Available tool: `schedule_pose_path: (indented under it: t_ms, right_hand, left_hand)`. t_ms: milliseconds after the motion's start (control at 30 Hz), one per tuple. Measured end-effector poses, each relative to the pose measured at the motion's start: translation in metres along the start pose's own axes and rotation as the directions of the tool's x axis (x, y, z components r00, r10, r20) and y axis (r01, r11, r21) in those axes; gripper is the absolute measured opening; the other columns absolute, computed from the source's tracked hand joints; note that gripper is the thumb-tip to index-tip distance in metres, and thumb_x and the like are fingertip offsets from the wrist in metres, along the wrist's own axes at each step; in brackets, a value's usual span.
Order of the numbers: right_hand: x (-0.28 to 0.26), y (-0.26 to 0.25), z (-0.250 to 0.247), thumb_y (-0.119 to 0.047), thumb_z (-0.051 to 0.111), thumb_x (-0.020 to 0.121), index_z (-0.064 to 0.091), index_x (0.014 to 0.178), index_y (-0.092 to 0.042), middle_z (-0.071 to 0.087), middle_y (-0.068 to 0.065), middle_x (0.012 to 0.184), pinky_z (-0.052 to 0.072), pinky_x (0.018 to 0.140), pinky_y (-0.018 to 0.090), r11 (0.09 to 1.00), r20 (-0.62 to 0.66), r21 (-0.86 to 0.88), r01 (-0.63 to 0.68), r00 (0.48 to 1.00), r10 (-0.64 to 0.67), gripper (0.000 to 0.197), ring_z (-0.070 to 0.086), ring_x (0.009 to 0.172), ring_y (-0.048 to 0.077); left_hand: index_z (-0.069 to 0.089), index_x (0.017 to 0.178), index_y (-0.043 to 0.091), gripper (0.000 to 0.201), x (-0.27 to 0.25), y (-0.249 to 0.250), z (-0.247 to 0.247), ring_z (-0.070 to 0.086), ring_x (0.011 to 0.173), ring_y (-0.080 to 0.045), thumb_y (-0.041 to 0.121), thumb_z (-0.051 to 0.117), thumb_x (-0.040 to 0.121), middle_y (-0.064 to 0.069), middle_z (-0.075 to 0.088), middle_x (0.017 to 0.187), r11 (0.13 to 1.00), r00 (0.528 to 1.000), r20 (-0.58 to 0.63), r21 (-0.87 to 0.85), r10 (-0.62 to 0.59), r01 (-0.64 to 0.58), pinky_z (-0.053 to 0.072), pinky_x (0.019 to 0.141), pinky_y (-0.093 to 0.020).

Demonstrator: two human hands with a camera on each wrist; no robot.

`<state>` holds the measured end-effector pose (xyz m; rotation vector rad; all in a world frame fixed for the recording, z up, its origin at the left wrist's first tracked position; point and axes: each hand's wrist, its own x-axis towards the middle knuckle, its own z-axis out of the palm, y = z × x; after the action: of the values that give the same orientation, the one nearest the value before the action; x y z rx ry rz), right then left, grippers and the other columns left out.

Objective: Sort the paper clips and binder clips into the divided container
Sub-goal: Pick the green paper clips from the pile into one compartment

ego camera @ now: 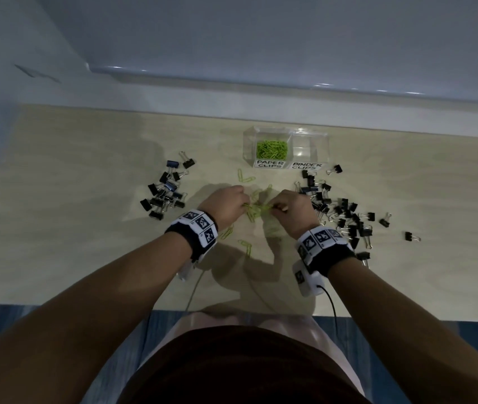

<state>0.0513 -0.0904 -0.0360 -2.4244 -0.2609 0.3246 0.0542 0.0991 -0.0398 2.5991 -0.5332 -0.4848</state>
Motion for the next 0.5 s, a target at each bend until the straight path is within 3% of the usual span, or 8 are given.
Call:
schedule_pose_path:
  t_ms: [100,233,300,367,433,500]
  right_hand:
    - [0.012,-0.004,-0.019,-0.004,0.072,0.074,0.072,0.082,-0.009,0.068,0.003,0.079,0.053,0.071,0.028,0.979,-0.048,0.147,-0.143,0.987,0.152,0.009,0.062,0.071,0.015]
    - [0.048,-0.021,-0.049,-0.011,0.073,0.077,0.072,0.088,-0.013,0.071,0.001,0.084,0.054,0.071,0.022,0.969,-0.147,0.202,-0.145,0.973,0.177,0.011,0.065,0.076,0.013]
    - [0.071,-0.027,-0.058,-0.013,0.073,0.077,0.072,0.090,-0.012,0.072,0.003,0.086,0.054,0.072,0.023,0.966,-0.203,0.202,-0.159,0.958,0.201,0.013,0.065,0.075,0.014]
    - [0.092,-0.030,-0.061,-0.014,0.072,0.078,0.072,0.091,-0.014,0.071,0.003,0.087,0.049,0.069,0.020,0.966,-0.234,0.163,-0.198,0.944,0.233,0.013,0.063,0.073,0.012]
    - [0.106,-0.029,-0.059,-0.016,0.069,0.078,0.073,0.090,-0.017,0.072,0.003,0.087,0.047,0.067,0.019,0.964,-0.216,0.116,-0.239,0.941,0.259,0.013,0.063,0.074,0.014]
    - [0.109,-0.026,-0.056,-0.013,0.066,0.079,0.074,0.093,-0.017,0.073,0.007,0.092,0.053,0.077,0.027,0.969,-0.142,0.065,-0.238,0.959,0.245,0.017,0.066,0.082,0.021]
  left_hand:
    - [0.069,0.107,0.008,0.022,0.004,0.005,-0.016,0.060,0.089,-0.027,0.017,0.060,0.088,-0.012,0.065,0.100,0.982,0.994,-0.084,-0.180,-0.072,0.056,0.046,0.079,-0.032]
    - [0.070,0.099,0.008,0.017,0.026,0.020,-0.048,0.060,0.080,-0.014,0.016,0.065,0.086,-0.004,0.067,0.097,0.887,0.941,-0.255,-0.452,-0.223,0.088,0.045,0.075,-0.021]
    - [0.070,0.098,0.008,0.016,0.045,0.026,-0.063,0.058,0.078,-0.010,0.017,0.066,0.085,-0.003,0.068,0.095,0.876,0.905,-0.327,-0.473,-0.271,0.092,0.043,0.074,-0.019]
    - [0.071,0.096,0.005,0.017,0.065,0.029,-0.073,0.062,0.081,-0.015,0.016,0.066,0.084,-0.008,0.071,0.095,0.877,0.868,-0.390,-0.469,-0.308,0.100,0.047,0.076,-0.023]
    - [0.071,0.094,0.005,0.015,0.083,0.030,-0.076,0.064,0.083,-0.019,0.015,0.066,0.084,-0.009,0.071,0.094,0.864,0.844,-0.400,-0.485,-0.356,0.135,0.051,0.078,-0.026]
    - [0.071,0.093,0.007,0.014,0.099,0.030,-0.073,0.065,0.084,-0.020,0.015,0.065,0.084,-0.009,0.072,0.094,0.858,0.839,-0.377,-0.479,-0.391,0.185,0.053,0.080,-0.029]
